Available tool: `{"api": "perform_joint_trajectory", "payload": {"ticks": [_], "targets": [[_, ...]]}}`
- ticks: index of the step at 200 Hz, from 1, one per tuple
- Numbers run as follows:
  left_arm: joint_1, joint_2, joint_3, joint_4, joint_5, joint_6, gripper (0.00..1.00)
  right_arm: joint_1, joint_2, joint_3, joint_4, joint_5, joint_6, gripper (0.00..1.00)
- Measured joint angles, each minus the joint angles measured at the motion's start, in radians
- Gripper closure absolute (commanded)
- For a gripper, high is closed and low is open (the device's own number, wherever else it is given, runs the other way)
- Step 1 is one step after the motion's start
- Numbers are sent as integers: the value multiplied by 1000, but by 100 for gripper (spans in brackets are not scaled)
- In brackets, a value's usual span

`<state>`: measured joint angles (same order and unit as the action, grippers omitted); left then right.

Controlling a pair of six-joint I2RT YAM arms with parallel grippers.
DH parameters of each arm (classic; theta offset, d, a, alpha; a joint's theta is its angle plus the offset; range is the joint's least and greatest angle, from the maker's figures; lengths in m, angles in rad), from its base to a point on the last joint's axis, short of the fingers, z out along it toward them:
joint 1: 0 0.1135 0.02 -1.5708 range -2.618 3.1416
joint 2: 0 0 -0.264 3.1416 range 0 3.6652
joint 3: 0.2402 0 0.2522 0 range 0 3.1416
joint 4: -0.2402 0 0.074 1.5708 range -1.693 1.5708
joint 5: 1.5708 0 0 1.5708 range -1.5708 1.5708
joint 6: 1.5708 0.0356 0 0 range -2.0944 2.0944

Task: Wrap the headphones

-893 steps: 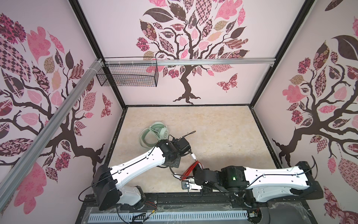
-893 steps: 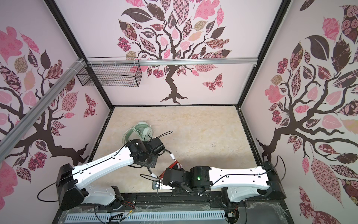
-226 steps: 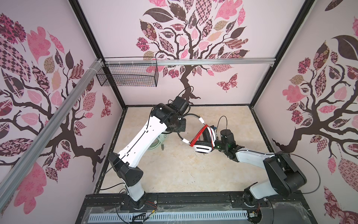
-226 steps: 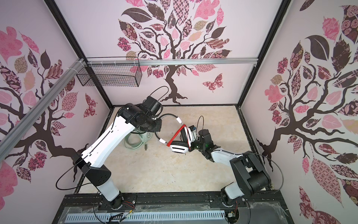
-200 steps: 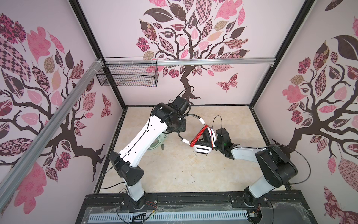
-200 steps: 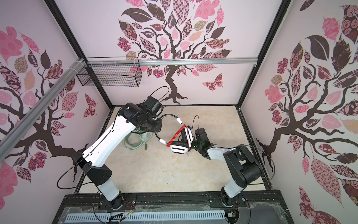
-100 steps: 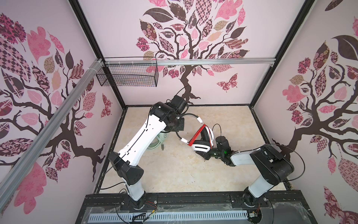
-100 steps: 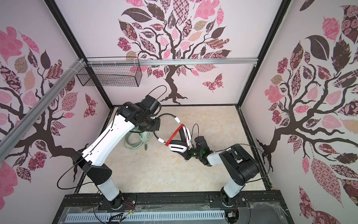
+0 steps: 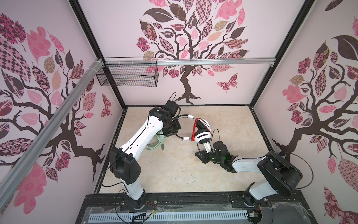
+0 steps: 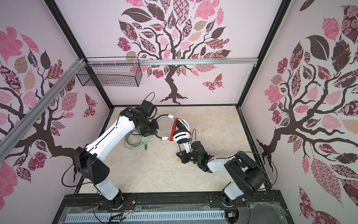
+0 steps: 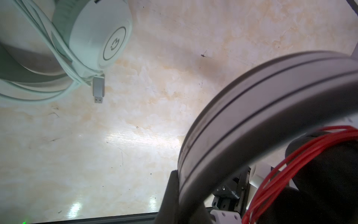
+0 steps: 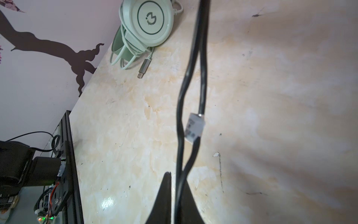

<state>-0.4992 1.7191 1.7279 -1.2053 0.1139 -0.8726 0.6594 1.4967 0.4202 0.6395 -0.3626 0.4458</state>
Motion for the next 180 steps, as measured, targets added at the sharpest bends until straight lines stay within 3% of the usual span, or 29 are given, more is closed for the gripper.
{"api": "perform_joint_trajectory", "payload": {"ticks": [77, 120, 180], "targets": [[3, 32, -17, -28, -43, -174, 100, 70, -167, -95, 10, 125, 71, 100], [3, 98, -19, -48, -92, -186, 100, 149, -195, 83, -307, 169, -85, 100], [0, 213, -70, -24, -109, -171, 100, 158, -181, 265, -692, 252, -271, 100]]}}
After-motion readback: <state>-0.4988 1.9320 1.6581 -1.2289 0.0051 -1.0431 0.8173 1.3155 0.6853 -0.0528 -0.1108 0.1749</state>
